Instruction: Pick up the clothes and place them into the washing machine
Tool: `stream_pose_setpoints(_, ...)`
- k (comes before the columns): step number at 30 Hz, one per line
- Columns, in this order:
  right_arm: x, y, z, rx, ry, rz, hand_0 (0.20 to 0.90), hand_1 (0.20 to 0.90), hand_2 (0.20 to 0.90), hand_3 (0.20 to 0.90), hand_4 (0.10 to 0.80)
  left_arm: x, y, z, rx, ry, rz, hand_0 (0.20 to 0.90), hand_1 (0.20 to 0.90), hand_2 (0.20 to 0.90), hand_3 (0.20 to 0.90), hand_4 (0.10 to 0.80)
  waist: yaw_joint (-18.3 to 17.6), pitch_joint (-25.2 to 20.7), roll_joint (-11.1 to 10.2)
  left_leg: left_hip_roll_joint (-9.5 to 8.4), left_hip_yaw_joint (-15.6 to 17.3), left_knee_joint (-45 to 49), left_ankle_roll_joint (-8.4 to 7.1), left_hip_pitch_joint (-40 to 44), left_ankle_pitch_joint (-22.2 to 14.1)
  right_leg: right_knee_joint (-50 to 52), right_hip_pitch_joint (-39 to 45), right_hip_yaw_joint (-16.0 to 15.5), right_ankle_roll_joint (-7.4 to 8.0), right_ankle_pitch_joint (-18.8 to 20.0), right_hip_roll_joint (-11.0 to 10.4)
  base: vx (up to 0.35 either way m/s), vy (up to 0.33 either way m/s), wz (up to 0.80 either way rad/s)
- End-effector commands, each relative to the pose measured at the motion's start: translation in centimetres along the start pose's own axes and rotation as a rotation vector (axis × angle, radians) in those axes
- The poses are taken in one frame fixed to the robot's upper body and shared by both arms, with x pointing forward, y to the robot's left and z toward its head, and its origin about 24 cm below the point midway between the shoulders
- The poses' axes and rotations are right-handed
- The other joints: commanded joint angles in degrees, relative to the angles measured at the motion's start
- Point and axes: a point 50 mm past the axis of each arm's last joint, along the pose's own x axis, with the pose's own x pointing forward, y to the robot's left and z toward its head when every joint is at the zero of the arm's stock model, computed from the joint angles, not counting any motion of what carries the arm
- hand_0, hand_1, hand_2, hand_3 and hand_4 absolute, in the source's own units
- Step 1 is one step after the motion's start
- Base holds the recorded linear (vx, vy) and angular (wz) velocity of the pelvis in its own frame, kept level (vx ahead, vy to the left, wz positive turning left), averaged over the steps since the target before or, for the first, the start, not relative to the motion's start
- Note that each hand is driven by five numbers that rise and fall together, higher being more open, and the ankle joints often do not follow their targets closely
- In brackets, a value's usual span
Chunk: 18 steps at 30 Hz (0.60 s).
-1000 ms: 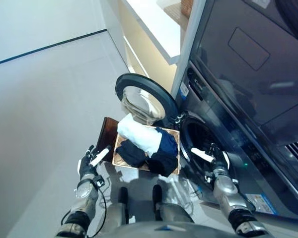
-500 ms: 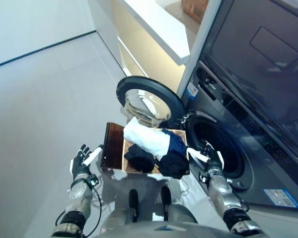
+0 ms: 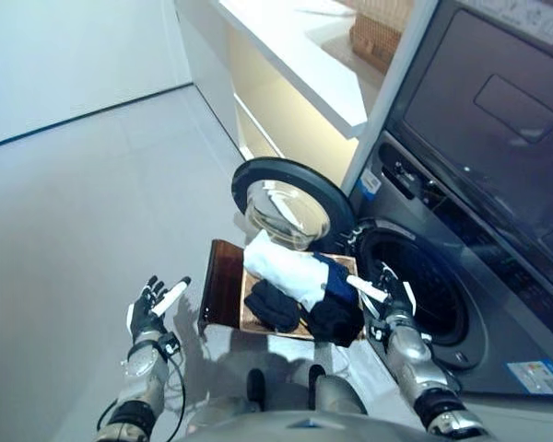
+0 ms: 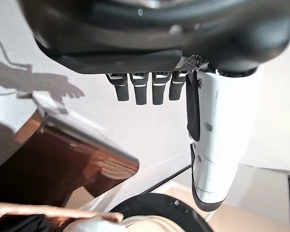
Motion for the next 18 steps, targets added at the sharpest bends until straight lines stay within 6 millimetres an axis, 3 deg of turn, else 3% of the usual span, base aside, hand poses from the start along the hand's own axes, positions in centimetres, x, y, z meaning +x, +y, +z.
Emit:
stream_pose_setpoints(1, 0.7, 0.7, 3.9, 0.050, -0.180, 0.041, 0.900, 0.900, 0.900, 0.900, 0.800, 0.8, 1.4, 4.5, 0.038, -0.203, 0.004, 0.900, 0.900, 0.900, 0.900, 0.800, 0.19, -2.21, -0.36, -1.81, 0.19, 4.81, -3.51, -1.97, -6.21, -1.10, 3.01, -1.58, 1.81, 5.65, -3.94, 0.028, 0.045, -0.20)
stream_pose_setpoints(2, 0.8, 0.7, 4.0, 0.046, -0.177, 0.041, 0.900, 0.900, 0.900, 0.900, 0.800, 0.7, 1.7, 4.6, 0.031, -0.205, 0.007, 0.900, 0.900, 0.900, 0.900, 0.800, 0.42, -2.53, -0.51, -1.60, 0.69, 4.55, -3.87, -2.39, -6.23, -6.06, 3.18, -2.37, 2.54, 5.55, -3.23, 0.013, 0.018, -0.14)
stream_pose_setpoints(8, 0.9, 0.7, 4.3, 0.057, -0.187, 0.042, 0.900, 0.900, 0.900, 0.900, 0.800, 0.6, 1.8, 4.7, 0.008, -0.215, 0.010, 0.900, 0.900, 0.900, 0.900, 0.800, 0.98, -2.21, -1.45, -1.13, 1.40, 5.27, -4.53, -3.26, -6.60, -13.51, 3.01, -2.97, 4.26, 8.56, -2.35, 0.012, -0.020, -0.07)
stream_pose_setpoints(14, 0.9, 0.7, 4.8, 0.062, -0.209, 0.046, 0.900, 0.900, 0.900, 0.900, 0.800, 0.5, 1.9, 4.3, -0.002, -0.203, 0.022, 0.900, 0.900, 0.900, 0.900, 0.800, 1.35, -2.69, -2.17, -0.96, 1.40, 4.39, -4.83, -3.21, -6.51, -15.19, 3.70, -1.89, 4.87, 9.07, -1.77, 0.041, -0.039, -0.07)
stream_pose_setpoints(18, 1.0, 1.0, 6.2, 0.073, -0.259, 0.057, 0.900, 0.900, 0.900, 0.900, 0.800, 0.8, 1.4, 5.4, -0.017, -0.239, 0.015, 0.900, 0.900, 0.900, 0.900, 0.800, 1.55, -1.63, -2.77, -0.02, 2.41, 4.53, -5.52, -5.72, -6.43, -22.32, 0.16, -1.11, 4.79, 12.37, -0.77, -0.022, -0.138, -0.16)
